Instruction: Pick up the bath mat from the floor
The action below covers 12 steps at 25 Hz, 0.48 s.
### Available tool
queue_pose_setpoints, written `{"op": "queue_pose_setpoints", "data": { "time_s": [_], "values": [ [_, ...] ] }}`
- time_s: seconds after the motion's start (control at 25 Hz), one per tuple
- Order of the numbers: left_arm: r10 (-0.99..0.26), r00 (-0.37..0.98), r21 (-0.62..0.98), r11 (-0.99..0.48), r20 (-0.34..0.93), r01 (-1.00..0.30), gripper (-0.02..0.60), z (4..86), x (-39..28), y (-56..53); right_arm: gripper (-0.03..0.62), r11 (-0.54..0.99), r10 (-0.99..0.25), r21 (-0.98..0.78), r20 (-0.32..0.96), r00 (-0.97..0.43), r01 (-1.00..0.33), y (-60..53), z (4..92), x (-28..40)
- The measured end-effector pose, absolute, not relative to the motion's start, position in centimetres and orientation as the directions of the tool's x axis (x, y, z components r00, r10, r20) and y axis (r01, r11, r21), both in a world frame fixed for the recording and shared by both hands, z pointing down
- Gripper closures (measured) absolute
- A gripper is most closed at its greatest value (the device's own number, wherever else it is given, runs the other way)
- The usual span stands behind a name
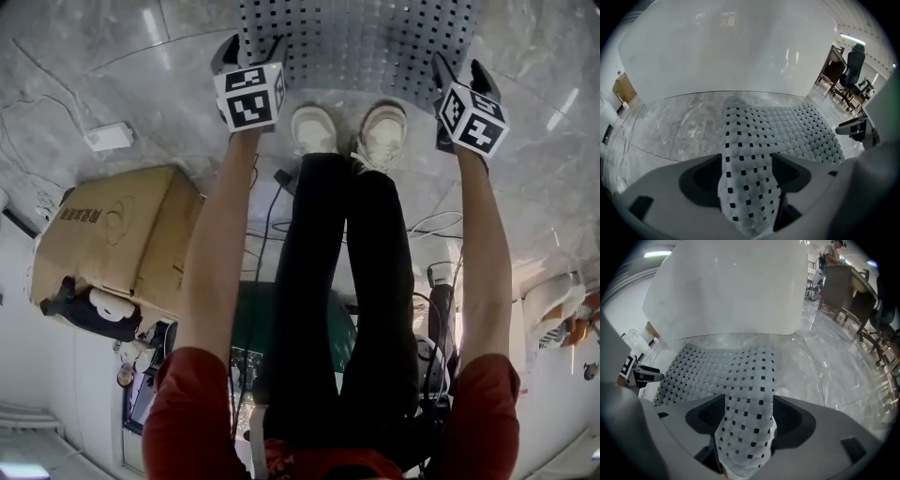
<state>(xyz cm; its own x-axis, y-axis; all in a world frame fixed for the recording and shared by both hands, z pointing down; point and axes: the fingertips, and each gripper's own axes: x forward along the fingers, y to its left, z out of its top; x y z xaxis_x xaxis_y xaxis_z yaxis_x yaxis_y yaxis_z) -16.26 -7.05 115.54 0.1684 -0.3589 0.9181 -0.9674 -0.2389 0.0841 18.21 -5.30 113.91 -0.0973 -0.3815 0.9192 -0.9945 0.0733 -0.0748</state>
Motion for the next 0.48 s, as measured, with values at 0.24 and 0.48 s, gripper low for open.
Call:
{"op": "queue_pose_setpoints", "data": {
  "time_s": [0.24, 0.48],
  "values": [
    [-0.337, 0.163, 0.093, -0.214, 0.927, -0.972, 0.253, 118.7, -16.5, -7.6, 0.278, 0.049, -0.332, -0.061, 0.94, -0.074, -0.997, -4.8, 117.9, 19.9],
    [-0.335, 0.103, 0.051, -0.158, 0.937, -0.986, 0.236, 119.9, -18.2, -7.6, 0.269, -0.024, -0.275, -0.106, 0.957, -0.095, -0.994, -4.1, 120.4, 20.1]
  ]
}}
